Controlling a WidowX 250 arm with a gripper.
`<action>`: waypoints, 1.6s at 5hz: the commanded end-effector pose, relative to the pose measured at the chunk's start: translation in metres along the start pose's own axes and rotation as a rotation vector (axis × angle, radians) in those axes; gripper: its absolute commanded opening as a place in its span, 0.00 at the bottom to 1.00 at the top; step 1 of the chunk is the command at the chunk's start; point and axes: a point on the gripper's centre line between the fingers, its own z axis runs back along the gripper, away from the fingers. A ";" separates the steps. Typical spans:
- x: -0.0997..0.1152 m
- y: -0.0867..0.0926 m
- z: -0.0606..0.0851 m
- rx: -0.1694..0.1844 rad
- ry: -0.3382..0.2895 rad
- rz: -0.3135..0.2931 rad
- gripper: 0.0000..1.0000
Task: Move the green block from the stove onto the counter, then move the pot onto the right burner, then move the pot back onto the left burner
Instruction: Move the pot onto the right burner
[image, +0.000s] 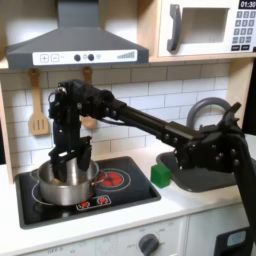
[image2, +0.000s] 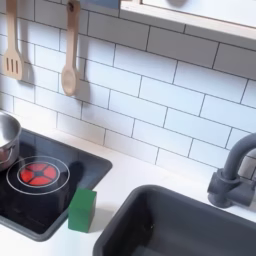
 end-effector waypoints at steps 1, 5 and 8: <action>0.002 -0.001 -0.018 0.020 0.027 0.010 1.00; 0.004 -0.011 -0.037 0.038 0.068 -0.006 1.00; 0.000 -0.016 -0.035 0.030 0.074 -0.010 1.00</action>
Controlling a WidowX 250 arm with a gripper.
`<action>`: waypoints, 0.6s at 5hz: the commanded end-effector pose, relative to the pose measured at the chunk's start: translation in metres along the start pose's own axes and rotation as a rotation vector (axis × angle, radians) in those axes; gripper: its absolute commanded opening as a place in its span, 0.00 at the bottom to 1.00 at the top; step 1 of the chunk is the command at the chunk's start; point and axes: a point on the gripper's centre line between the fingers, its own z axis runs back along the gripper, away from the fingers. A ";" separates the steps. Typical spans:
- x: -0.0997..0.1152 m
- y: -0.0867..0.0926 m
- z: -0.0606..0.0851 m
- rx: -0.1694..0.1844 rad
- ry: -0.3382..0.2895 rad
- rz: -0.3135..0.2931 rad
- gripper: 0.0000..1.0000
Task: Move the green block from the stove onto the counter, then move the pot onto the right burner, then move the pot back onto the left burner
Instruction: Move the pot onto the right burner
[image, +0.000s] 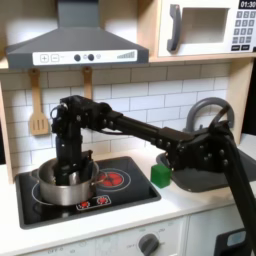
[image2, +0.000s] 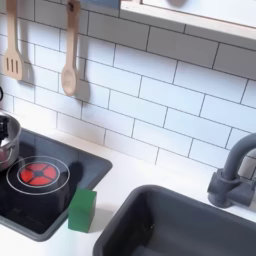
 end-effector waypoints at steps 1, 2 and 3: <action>-0.002 -0.007 0.001 -0.016 -0.006 -0.006 1.00; -0.004 -0.012 -0.003 -0.019 0.003 -0.012 1.00; -0.007 -0.021 -0.005 -0.019 0.006 -0.027 1.00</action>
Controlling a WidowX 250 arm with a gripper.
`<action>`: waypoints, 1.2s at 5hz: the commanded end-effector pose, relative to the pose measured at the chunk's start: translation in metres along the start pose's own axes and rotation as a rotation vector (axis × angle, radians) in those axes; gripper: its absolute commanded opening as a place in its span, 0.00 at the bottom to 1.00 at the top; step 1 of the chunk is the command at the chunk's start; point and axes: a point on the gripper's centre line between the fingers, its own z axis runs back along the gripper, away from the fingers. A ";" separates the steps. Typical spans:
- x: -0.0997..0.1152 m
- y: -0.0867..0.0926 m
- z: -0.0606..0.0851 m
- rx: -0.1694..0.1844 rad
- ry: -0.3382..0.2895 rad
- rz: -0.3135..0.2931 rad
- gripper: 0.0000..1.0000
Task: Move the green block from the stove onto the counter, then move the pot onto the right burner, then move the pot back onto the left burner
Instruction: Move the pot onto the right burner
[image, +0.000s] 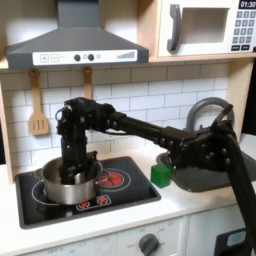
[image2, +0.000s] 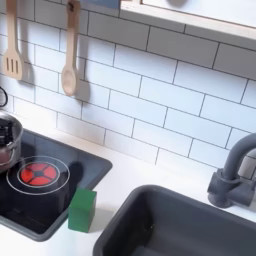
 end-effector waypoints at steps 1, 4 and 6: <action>-0.007 -0.019 0.000 -0.008 -0.002 -0.028 1.00; -0.018 -0.048 0.003 -0.032 -0.003 -0.065 1.00; -0.029 -0.070 0.001 -0.037 0.000 -0.098 1.00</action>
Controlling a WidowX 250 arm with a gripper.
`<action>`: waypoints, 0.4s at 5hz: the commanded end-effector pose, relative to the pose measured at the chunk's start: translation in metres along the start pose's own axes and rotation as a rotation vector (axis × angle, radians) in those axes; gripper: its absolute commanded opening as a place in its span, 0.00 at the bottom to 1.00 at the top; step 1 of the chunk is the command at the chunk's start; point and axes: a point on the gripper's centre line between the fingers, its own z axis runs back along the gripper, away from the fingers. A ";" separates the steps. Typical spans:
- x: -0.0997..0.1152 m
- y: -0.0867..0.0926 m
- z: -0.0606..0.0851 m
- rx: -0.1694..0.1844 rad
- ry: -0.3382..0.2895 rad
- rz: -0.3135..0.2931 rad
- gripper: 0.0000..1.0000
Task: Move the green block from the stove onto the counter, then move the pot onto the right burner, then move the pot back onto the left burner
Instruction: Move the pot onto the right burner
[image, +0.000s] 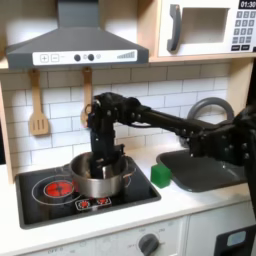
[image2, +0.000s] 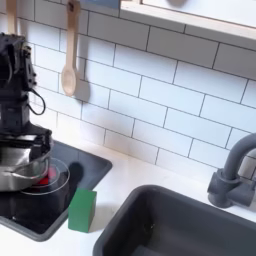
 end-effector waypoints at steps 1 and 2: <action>-0.009 -0.020 -0.003 0.002 0.000 -0.033 1.00; -0.012 -0.028 -0.003 -0.002 -0.007 -0.040 1.00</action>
